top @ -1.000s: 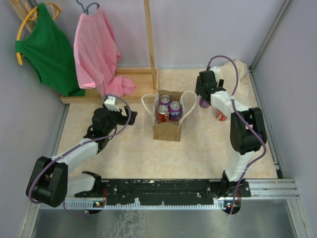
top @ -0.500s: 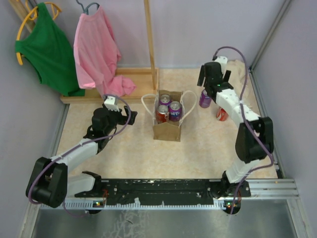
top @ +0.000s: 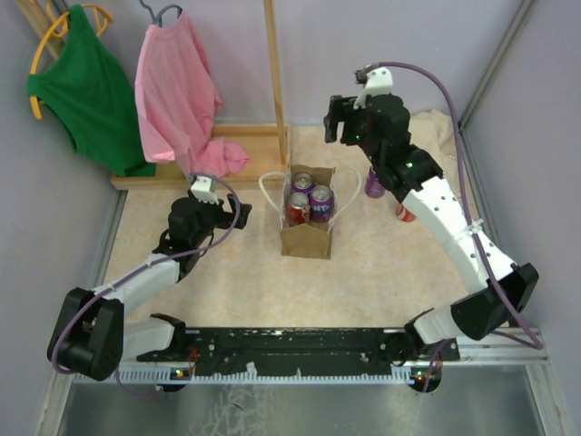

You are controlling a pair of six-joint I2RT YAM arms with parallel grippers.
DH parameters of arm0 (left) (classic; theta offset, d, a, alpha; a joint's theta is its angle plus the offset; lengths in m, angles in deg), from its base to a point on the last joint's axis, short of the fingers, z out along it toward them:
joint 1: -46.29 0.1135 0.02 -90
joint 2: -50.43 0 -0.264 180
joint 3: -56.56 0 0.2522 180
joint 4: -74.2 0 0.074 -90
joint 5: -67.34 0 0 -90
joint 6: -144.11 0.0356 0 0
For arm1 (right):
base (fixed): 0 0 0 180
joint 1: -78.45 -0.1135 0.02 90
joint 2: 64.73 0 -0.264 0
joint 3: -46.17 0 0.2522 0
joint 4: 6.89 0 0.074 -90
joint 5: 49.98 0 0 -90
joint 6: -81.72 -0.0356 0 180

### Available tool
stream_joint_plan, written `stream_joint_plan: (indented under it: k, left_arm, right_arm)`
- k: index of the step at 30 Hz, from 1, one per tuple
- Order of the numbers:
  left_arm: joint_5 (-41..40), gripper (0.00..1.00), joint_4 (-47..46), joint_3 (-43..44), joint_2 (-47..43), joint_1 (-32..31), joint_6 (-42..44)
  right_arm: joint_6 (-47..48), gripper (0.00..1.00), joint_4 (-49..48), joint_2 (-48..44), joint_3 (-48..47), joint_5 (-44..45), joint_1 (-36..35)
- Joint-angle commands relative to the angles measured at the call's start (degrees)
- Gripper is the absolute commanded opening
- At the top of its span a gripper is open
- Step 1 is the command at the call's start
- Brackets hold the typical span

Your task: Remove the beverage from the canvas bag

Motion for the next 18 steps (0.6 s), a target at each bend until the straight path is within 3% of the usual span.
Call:
stream_joint_plan:
  k: [1,11,18]
  left_arm:
    - [0.04,1.0,-0.93,1.03,-0.76,-0.54,-0.13]
    - [0.43,1.0,-0.95,1.58,-0.47,-0.58,-0.2]
    - [0.63,1.0,-0.91,1.89,-0.12,-0.58,-0.1]
  right_arm:
    - [5.37,0.75,6.47,4.53,-1.5,-9.23,-2.88]
    - [15.74,0.78,14.47,13.86,-2.21,-21.37,-4.16]
    - [19.59,0.72,17.59,19.78,-3.01,-23.62,-4.14]
